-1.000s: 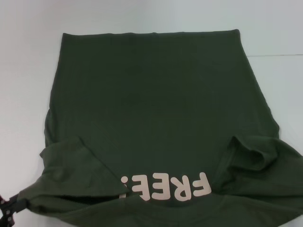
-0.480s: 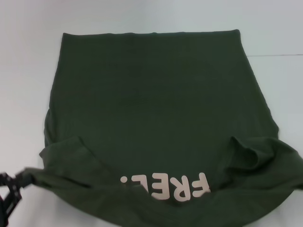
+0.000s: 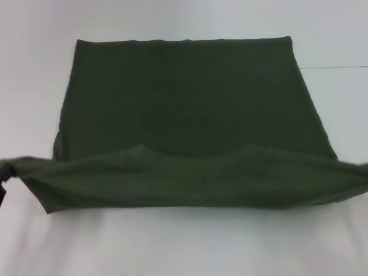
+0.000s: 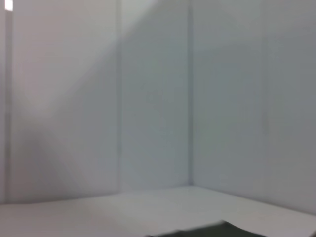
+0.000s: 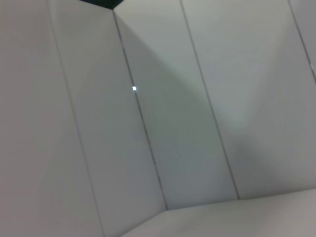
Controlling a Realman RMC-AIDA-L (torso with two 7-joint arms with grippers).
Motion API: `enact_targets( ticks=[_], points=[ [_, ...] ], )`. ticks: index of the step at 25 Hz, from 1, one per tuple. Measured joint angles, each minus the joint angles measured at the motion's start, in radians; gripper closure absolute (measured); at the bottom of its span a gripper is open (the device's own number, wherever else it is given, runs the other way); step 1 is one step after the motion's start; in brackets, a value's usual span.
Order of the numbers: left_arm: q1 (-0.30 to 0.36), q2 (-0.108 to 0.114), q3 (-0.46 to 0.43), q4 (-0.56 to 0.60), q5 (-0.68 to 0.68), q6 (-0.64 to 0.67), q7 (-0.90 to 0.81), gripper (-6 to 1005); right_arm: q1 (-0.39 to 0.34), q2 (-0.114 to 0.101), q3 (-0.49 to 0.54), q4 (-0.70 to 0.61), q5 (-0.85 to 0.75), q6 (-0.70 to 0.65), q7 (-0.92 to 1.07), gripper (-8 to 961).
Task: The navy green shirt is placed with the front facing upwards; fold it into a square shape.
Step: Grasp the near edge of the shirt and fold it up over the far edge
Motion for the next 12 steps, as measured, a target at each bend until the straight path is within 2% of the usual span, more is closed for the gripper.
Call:
enact_targets(
  ticks=[5,12],
  points=[
    [-0.038,0.000,-0.011,-0.057,-0.062,-0.116,-0.025,975,0.056,-0.003,0.051,-0.007,0.000,0.064,0.031,918],
    [-0.068,-0.001,-0.016,-0.128,-0.088,-0.147,0.071,975,0.064,-0.003,0.084,0.001,0.008,0.066,-0.039,918]
  ],
)
